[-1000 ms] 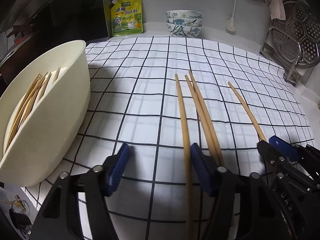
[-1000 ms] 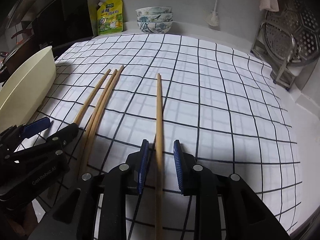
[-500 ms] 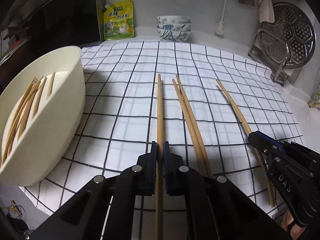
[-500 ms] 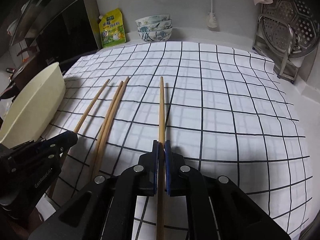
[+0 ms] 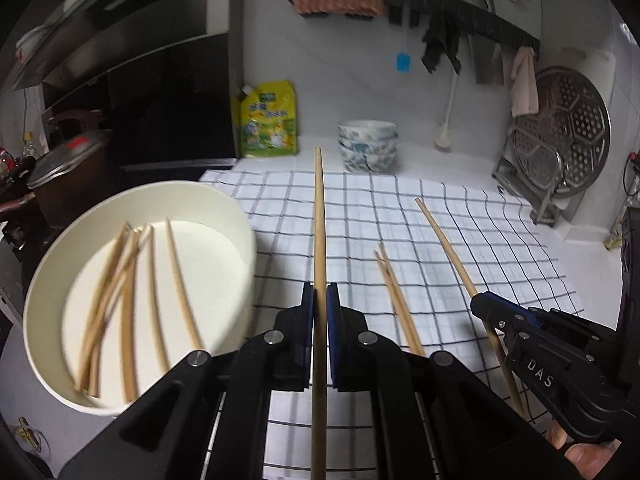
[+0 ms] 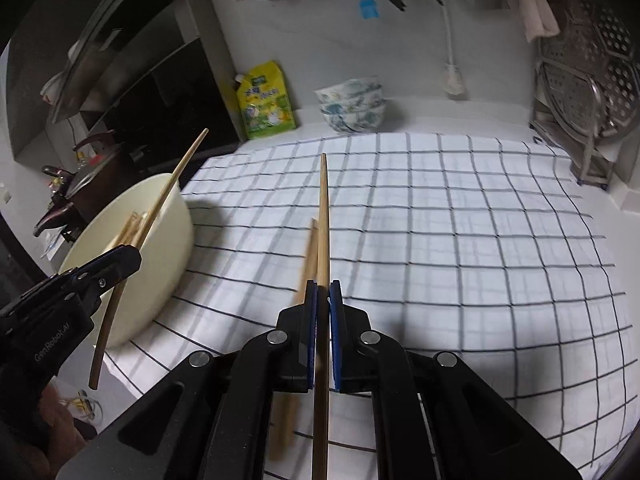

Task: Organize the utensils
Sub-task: 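Carry both held chopsticks up and over the cream basin, then lower both chopsticks into the basin and open both tools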

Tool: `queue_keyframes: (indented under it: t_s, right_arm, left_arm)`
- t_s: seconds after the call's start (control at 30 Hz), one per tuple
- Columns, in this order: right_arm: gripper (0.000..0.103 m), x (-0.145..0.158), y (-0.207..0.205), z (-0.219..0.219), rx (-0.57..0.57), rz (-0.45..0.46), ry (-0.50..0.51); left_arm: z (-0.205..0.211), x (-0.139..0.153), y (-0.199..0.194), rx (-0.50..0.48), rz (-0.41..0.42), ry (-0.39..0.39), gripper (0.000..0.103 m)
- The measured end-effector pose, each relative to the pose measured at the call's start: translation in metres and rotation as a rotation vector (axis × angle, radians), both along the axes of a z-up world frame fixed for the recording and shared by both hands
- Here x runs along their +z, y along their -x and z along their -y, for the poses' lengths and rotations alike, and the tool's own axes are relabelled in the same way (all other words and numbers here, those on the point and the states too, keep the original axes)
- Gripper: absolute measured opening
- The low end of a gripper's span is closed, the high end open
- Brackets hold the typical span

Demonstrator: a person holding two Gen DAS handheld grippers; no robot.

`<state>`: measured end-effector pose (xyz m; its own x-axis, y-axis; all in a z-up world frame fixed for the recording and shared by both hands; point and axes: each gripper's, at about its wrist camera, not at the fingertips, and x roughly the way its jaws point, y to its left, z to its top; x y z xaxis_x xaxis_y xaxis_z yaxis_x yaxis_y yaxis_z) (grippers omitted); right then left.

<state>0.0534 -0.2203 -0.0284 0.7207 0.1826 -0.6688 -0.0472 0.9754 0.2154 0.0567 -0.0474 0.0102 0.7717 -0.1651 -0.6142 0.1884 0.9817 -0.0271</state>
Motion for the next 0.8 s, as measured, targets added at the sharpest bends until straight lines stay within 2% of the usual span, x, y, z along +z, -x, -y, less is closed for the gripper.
queue_keyframes:
  t_s: [0.27, 0.47, 0.6, 0.8]
  right_arm:
    - [0.006, 0.034, -0.036, -0.084, 0.148, 0.056, -0.024]
    - [0.006, 0.046, -0.071, -0.159, 0.279, 0.055, -0.042]
    - [0.006, 0.039, -0.090, -0.204, 0.346, 0.010, -0.040]
    - [0.006, 0.012, -0.113, -0.241, 0.388, -0.081, -0.026]
  left_arm:
    - [-0.084, 0.018, -0.016, 0.111, 0.029, -0.002, 0.007]
    - [-0.148, 0.013, -0.036, 0.195, -0.012, -0.007, 0.007]
    - [-0.175, 0.002, -0.049, 0.223, -0.056, -0.001, 0.007]
    - [-0.195, -0.018, -0.065, 0.237, -0.119, 0.019, 0.007]
